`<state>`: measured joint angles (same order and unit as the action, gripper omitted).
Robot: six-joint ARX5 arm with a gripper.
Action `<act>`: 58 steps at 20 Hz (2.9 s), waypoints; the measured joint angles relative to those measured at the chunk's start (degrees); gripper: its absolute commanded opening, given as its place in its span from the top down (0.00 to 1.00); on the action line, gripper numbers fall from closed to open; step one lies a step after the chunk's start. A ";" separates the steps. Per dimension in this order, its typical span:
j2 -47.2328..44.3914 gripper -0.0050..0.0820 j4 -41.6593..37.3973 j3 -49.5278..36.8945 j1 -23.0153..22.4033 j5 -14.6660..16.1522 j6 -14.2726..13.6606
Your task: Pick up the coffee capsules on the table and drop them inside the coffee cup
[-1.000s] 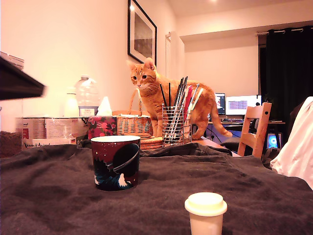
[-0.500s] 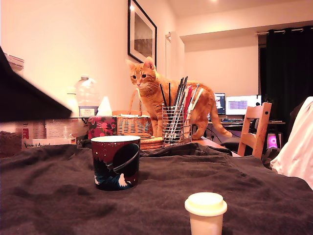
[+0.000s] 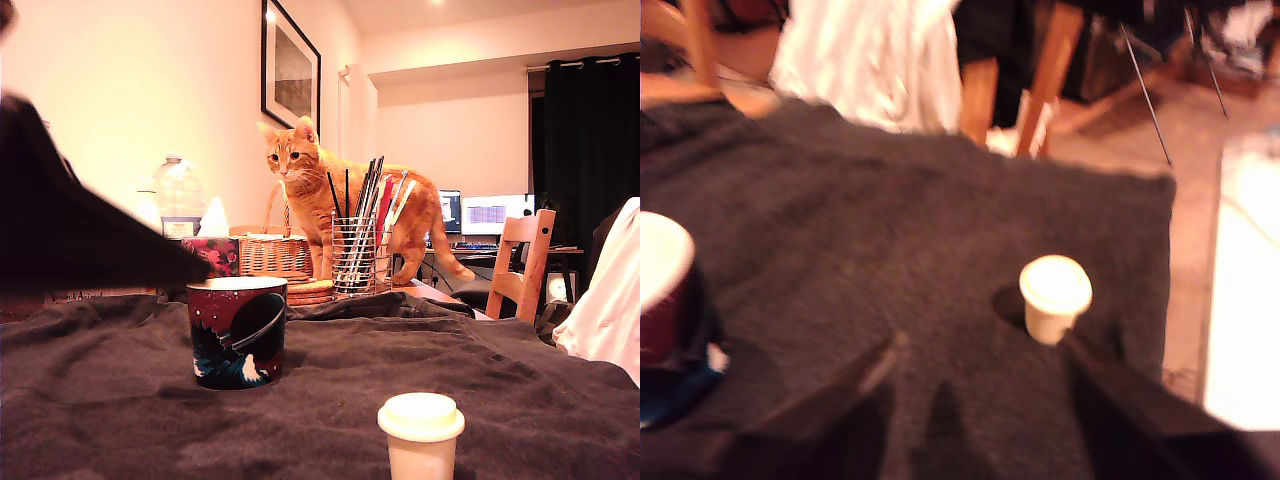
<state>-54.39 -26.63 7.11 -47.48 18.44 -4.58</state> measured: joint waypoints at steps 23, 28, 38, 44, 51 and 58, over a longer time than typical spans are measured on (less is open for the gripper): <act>-33.24 0.38 2.86 19.76 -4.28 7.56 -0.13; -37.73 0.39 7.82 26.01 -7.10 8.37 -0.42; -42.91 0.43 12.52 30.38 -9.16 6.16 -1.46; -42.91 0.58 12.57 30.38 -9.16 5.51 -1.81; -42.91 0.58 12.52 30.38 -9.14 5.51 -2.03; -42.36 0.58 12.55 30.95 -5.90 5.49 -2.03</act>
<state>-96.75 -14.09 38.06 -53.39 23.92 -6.61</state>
